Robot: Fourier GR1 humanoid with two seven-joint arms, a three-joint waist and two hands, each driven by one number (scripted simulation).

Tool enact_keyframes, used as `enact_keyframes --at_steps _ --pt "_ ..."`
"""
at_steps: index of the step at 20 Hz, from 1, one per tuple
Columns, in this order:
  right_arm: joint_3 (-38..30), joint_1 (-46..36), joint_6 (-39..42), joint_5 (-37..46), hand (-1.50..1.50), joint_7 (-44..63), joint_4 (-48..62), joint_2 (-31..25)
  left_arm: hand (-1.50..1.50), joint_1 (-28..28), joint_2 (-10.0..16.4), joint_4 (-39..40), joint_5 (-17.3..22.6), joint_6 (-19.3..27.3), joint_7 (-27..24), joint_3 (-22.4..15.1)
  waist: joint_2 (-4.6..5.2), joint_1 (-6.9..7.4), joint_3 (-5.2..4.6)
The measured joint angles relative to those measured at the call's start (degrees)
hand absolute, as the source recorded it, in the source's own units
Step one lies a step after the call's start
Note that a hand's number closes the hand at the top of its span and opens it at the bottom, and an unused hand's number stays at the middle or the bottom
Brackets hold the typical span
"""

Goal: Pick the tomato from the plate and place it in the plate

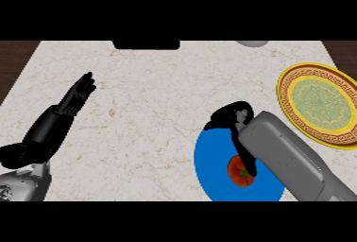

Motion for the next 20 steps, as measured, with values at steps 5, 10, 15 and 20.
enact_keyframes --at_steps 5,10,15,20 --pt "1.0 2.21 1.02 3.72 -1.5 -2.52 0.17 -0.15 0.0 -0.67 -1.64 0.58 -1.63 -0.13 0.32 -0.06 0.03 -0.02 0.01" --pt "2.51 5.24 1.48 7.05 -1.5 -4.34 0.46 0.38 0.0 -0.53 -2.79 -0.8 -2.19 -0.57 1.37 0.31 0.01 0.01 0.01" --pt "4.42 8.65 1.82 10.19 -1.5 -6.69 -2.25 -0.98 0.0 0.44 -3.13 -1.03 -3.0 -1.44 0.73 1.07 -0.23 0.02 -0.03" --pt "5.97 10.11 1.11 14.61 -1.5 -10.7 -3.16 -1.84 0.0 -0.35 -3.76 0.52 -3.49 -2.56 0.3 2.04 -0.49 0.12 -0.12"
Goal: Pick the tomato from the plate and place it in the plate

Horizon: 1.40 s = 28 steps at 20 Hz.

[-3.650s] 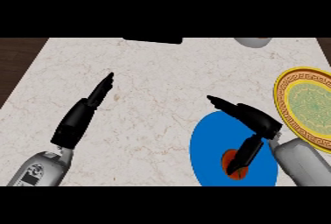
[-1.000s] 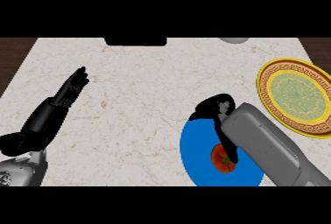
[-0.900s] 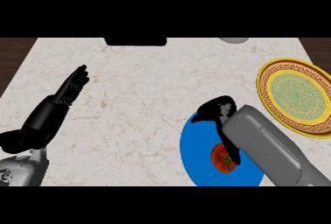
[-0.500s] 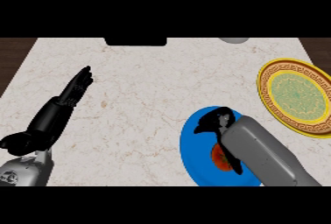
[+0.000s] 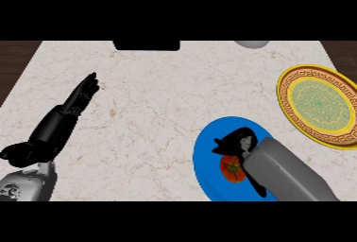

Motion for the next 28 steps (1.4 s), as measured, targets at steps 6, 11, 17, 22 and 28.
enact_keyframes --at_steps 6,11,17,22,28 --pt "2.76 0.87 -1.41 4.43 1.5 -5.63 -3.51 -2.13 0.0 0.2 -0.5 -1.01 -0.11 -0.67 0.52 0.67 -0.27 0.22 -0.16" --pt "6.62 4.25 -9.26 9.86 1.5 -13.52 -10.14 -7.16 0.0 -0.56 -0.59 0.33 -0.39 -0.96 0.11 1.6 -0.36 -0.42 -0.12" --pt "10.21 11.07 -26.51 16.71 1.5 -22.36 -25.52 -16.6 0.0 0.89 -0.08 0.73 -0.03 0.14 1.17 3.65 -1.48 -4.8 0.66" --pt "8.8 17.98 -42.26 21.16 1.5 -29.13 -33.82 -25.01 0.0 2.74 -0.05 0.62 -0.01 0.95 0.85 4.73 -1.71 -7.53 0.83" --pt "2.35 27.7 -60.79 21.47 1.5 -38.46 -40.3 -34.67 0.0 5.14 0.45 -0.69 0.17 1.36 0.44 5.98 -1.65 -8.93 0.81"
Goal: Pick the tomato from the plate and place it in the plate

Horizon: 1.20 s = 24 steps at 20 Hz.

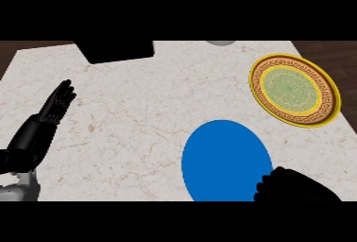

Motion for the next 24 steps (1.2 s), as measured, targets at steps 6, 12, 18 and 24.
enact_keyframes --at_steps 6,12,18,24 --pt "-8.76 11.03 -14.92 -6.34 1.5 -10.43 -2.18 -8.72 0.0 1.13 0.1 -1.15 -0.08 0.22 -0.26 0.39 0.34 -0.88 -0.17" --pt "-20.06 21.11 -26.42 -18.35 1.5 -20.93 1.12 -13.95 0.0 1.71 0.6 -2.24 0.26 -0.6 -0.3 0.48 0.71 0.2 -0.36" --pt "-32.76 29.0 -31.4 -33.27 1.5 -34.8 8.85 -15.97 0.0 0.54 0.03 -3.03 -0.02 -1.06 0.19 -0.86 1.2 2.48 -0.49" --pt "-43.25 32.82 -26.06 -44.86 1.5 -44.25 17.27 -15.4 0.0 -2.46 -1.06 -3.12 -0.41 -2.03 1.54 -2.82 1.74 5.8 -0.64"
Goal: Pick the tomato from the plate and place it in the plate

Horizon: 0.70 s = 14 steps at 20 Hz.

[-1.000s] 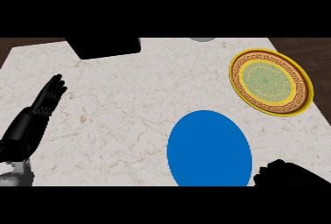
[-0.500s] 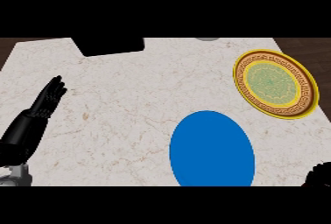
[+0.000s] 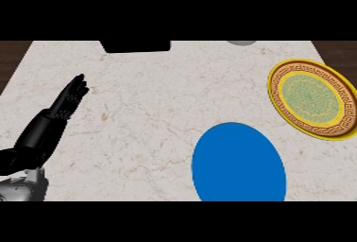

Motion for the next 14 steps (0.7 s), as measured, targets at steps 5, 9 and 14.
enact_keyframes --at_steps 5,9,14 --pt "-1.46 -6.0 5.46 -2.7 1.5 -1.98 7.41 2.68 0.0 -1.58 -0.55 1.37 -0.38 -1.16 -0.23 -0.56 0.37 2.12 -0.01" --pt "0.23 -14.05 9.58 -3.06 1.5 0.49 11.71 5.22 0.0 -2.06 -1.37 1.21 -0.97 -1.47 -0.25 -1.26 0.51 3.16 -0.04" --pt "2.94 -28.32 11.92 0.54 1.5 1.36 23.65 10.01 0.0 -3.6 -1.84 2.24 -1.28 -2.05 -0.13 -1.26 0.72 4.24 0.01"
